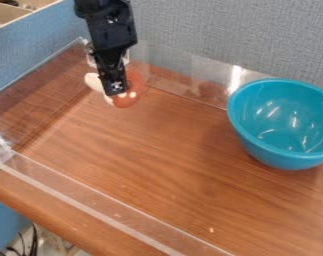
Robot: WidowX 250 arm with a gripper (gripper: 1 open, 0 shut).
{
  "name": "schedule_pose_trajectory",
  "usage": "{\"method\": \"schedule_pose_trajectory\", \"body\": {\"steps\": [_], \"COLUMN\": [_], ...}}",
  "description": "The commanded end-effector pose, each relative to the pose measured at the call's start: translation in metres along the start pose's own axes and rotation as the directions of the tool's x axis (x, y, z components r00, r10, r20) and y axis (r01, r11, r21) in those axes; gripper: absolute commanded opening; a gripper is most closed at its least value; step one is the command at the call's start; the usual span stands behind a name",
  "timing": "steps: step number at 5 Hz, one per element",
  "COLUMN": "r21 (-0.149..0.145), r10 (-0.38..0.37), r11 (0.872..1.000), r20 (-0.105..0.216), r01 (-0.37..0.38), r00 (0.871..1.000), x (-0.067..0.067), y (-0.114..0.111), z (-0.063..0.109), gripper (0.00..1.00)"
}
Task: Put the mushroom in the blue bowl
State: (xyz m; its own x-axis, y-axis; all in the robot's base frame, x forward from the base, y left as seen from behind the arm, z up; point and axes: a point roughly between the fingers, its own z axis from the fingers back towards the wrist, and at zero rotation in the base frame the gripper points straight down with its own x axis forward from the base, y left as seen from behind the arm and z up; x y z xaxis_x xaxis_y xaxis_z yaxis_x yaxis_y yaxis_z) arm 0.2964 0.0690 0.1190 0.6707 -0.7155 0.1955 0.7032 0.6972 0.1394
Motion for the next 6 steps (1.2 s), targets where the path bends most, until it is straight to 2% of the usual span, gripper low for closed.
{"method": "schedule_pose_trajectory", "body": {"steps": [1,2,3,4,5,6], "r21": [0.033,0.027,0.020,0.024,0.035,0.053], "r10": [-0.039,-0.072,-0.196,-0.328,-0.440,-0.549], "r11": [0.999,0.997,0.981,0.945,0.898,0.834], "r20": [0.031,0.043,0.070,0.104,0.137,0.171], "r01": [0.038,0.071,0.195,0.328,0.439,0.549], "r00": [0.999,0.996,0.978,0.939,0.888,0.818], "x": [-0.006,-0.004,0.014,0.039,0.077,0.119], "y": [0.012,0.012,0.012,0.010,-0.005,-0.019], "z": [0.007,0.003,-0.004,-0.005,0.006,0.014], "gripper": [0.00,0.00,0.00,0.00,0.00,0.00]}}
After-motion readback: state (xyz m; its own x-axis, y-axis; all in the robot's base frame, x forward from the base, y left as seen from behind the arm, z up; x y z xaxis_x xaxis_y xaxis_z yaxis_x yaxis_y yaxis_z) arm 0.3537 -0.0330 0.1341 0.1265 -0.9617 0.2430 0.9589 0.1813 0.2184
